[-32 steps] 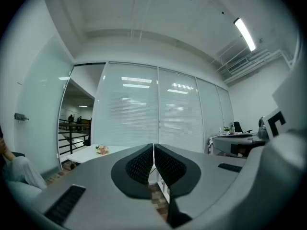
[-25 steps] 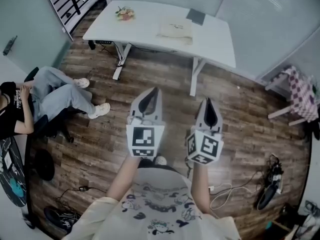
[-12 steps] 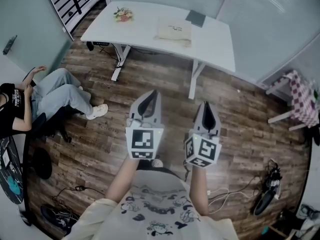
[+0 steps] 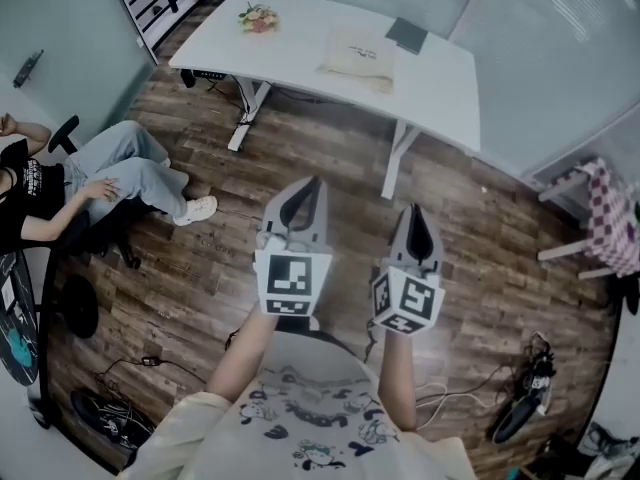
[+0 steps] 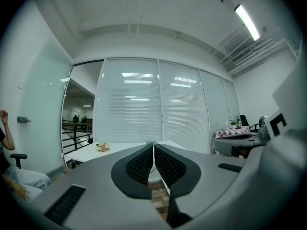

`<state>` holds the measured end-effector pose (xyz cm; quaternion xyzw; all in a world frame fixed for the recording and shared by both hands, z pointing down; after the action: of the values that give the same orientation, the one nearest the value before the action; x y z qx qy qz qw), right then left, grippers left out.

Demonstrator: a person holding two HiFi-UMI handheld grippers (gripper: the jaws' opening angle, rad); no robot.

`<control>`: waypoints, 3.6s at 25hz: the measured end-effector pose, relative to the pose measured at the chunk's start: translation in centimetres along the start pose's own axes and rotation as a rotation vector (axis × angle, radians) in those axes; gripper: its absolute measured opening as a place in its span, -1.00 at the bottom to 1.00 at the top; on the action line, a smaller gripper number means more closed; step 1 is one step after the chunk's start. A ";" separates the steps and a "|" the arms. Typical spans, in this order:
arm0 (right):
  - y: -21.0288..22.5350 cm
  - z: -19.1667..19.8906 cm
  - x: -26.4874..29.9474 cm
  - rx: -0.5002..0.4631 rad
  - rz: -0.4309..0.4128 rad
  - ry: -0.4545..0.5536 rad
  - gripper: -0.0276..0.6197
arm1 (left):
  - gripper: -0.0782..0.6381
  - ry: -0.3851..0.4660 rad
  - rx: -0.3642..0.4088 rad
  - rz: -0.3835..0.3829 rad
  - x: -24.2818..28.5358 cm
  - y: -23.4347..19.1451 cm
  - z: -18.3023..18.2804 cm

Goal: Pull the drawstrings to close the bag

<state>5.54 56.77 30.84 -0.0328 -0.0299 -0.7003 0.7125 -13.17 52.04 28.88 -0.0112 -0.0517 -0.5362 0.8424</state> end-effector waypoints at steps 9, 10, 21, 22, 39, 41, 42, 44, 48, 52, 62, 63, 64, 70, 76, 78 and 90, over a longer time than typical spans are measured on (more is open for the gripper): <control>0.2 0.3 5.8 0.016 -0.009 -0.008 -0.84 | -0.64 -0.011 -0.003 -0.010 5.8 -2.2 0.5; 0.3 0.2 6.7 0.026 -0.005 -0.009 -0.84 | -0.64 -0.012 -0.008 -0.013 6.7 -2.5 0.5; 0.5 -1.7 18.5 0.042 0.025 -0.005 -0.84 | -0.64 -0.016 -0.007 0.022 18.0 -6.8 -1.1; 0.5 -1.8 19.5 0.043 0.030 -0.005 -0.84 | -0.64 -0.016 -0.008 0.026 19.0 -7.3 -1.2; 1.3 -0.4 28.3 0.078 0.079 -0.069 -0.84 | -0.64 -0.059 -0.025 0.038 27.3 -11.3 0.2; 1.7 -0.2 29.2 0.079 0.078 -0.078 -0.84 | -0.64 -0.067 -0.024 0.031 28.3 -11.4 0.5; 1.9 0.0 29.8 0.080 0.075 -0.083 -0.84 | -0.64 -0.070 -0.024 0.026 28.8 -11.5 0.6; 2.4 0.1 31.0 0.082 0.068 -0.093 -0.84 | -0.64 -0.073 -0.026 0.017 30.0 -11.7 0.7; 3.8 0.4 33.7 0.076 0.064 -0.116 -0.84 | -0.64 -0.076 -0.032 0.006 32.9 -11.7 0.7; 5.6 1.2 36.7 0.093 0.043 -0.189 -0.84 | -0.64 -0.100 -0.042 -0.013 36.0 -11.6 1.2; 9.3 3.5 44.4 0.171 -0.049 -0.322 -0.84 | -0.64 -0.171 -0.040 -0.074 42.8 -11.8 2.3; 9.7 3.8 45.0 0.173 -0.054 -0.339 -0.84 | -0.64 -0.181 -0.039 -0.080 43.3 -11.8 2.5; 10.0 4.1 45.6 0.174 -0.059 -0.356 -0.84 | -0.64 -0.192 -0.038 -0.086 43.9 -11.8 2.8; 11.7 6.2 48.6 0.162 -0.091 -0.437 -0.84 | -0.64 -0.256 -0.042 -0.126 46.7 -12.1 4.5; 12.8 7.7 50.2 0.172 -0.118 -0.487 -0.83 | -0.64 -0.291 -0.049 -0.154 48.5 -12.3 5.4; 12.8 8.3 50.5 0.182 -0.131 -0.509 -0.83 | -0.64 -0.307 -0.046 -0.157 48.8 -12.3 5.7; 12.9 12.4 52.2 0.227 -0.131 -0.664 -0.83 | -0.64 -0.401 -0.042 -0.136 50.7 -13.5 8.5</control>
<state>19.43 6.10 47.74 -0.1770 -0.3396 -0.6879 0.6165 -4.73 1.16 41.88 -0.1319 -0.2077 -0.5796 0.7768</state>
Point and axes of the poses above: the fingertips, and each gripper's own axes: x forward along the fingers, y to its right, z out of its underside, the point moved 6 cm from there along -x, backward along the fingers, and after that the axes turned 2 degrees about -z, right-handed, at the moved point
